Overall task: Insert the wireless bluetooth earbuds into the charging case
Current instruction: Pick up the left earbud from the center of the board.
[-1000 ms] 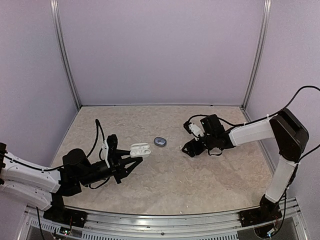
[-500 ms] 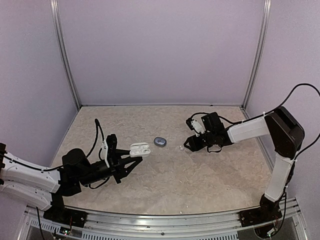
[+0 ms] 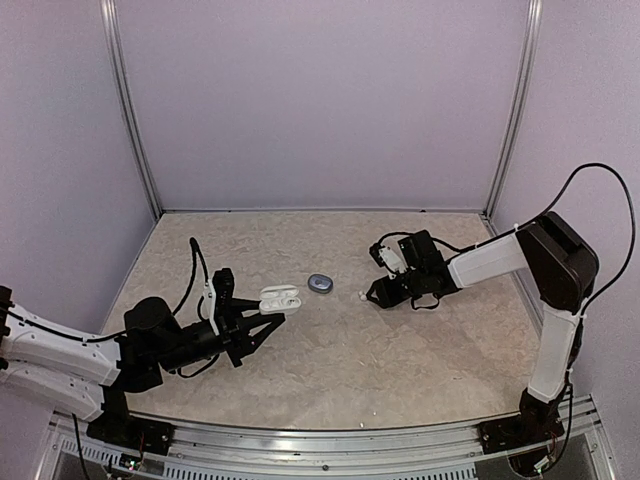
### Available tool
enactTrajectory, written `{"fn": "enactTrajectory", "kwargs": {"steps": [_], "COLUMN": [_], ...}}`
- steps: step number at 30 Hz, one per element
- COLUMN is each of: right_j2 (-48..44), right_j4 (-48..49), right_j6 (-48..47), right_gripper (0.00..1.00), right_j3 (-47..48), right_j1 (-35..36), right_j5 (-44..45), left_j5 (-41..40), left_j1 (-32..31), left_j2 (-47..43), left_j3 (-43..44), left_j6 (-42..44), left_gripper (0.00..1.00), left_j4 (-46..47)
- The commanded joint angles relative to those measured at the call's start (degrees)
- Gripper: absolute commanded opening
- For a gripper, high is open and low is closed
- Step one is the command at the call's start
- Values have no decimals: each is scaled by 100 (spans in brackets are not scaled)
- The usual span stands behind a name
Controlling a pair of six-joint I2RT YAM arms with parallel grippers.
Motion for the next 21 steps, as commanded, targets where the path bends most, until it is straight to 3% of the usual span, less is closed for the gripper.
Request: {"fn": "enactTrajectory", "kwargs": {"steps": [1, 21], "right_j2": [14, 217], "right_j4": [151, 121], "right_j6": [93, 58], "right_gripper": [50, 51], "right_j3": [128, 307], "right_j1": [-47, -45], "right_j5": [-22, -205], "left_j5": [55, 90], "left_j1": [46, 50], "left_j2": [-35, 33], "left_j3": [1, 18], "left_j6": [69, 103], "left_gripper": [3, 3], "left_j4": [137, 163]}}
